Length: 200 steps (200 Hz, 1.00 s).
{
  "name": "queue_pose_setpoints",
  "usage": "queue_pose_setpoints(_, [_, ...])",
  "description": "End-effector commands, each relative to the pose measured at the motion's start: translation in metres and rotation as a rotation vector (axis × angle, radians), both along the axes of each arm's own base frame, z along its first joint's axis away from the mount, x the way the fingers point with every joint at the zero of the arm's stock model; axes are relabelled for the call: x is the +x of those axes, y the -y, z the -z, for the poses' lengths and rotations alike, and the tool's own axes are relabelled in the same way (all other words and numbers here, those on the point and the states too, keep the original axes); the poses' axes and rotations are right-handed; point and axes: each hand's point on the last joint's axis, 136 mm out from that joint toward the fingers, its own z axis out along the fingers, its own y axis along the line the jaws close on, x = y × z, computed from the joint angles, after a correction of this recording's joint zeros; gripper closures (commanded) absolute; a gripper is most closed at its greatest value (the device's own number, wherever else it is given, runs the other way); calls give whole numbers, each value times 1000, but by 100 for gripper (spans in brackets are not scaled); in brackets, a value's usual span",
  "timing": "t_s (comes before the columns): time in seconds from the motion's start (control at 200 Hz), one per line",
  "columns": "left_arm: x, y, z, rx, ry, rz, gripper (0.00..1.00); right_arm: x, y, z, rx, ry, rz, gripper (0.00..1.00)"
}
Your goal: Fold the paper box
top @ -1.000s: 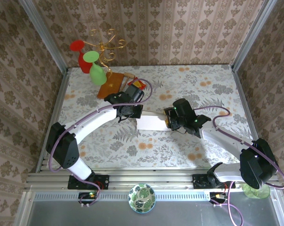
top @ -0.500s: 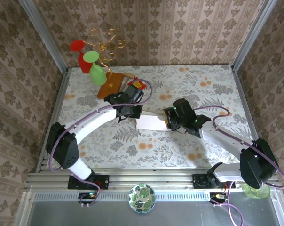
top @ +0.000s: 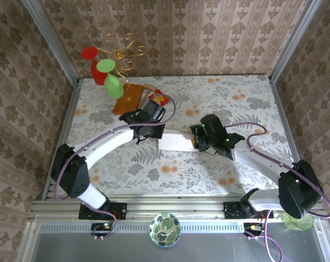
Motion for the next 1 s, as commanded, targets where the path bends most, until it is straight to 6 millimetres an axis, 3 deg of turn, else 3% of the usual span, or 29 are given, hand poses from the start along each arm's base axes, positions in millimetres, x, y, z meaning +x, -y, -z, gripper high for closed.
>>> queue_pose_setpoints(0.0, [-13, -32, 12, 96, -51, -66, 97, -8, 17, 20, -101, -62, 25, 54])
queue_pose_setpoints(0.15, [-5, -27, -28, -36, -32, -132, 75, -9, 19, 20, -108, -64, 25, 54])
queue_pose_setpoints(0.385, [4, -37, -74, -329, -74, -361, 60, -10, 19, 21, -110, -63, 24, 54])
queue_pose_setpoints(0.5, [8, -42, -64, -438, -190, -489, 56, -10, 18, 22, -108, -62, 21, 54])
queue_pose_setpoints(0.67, [15, -19, -48, -611, -315, -542, 53, -10, 18, 22, -108, -62, 21, 54])
queue_pose_setpoints(0.845, [10, -3, -31, -622, -394, -538, 55, -11, 19, 21, -107, -59, 26, 54])
queue_pose_setpoints(0.995, [-1, -4, -12, -590, -443, -548, 57, -12, 20, 22, -108, -60, 28, 54])
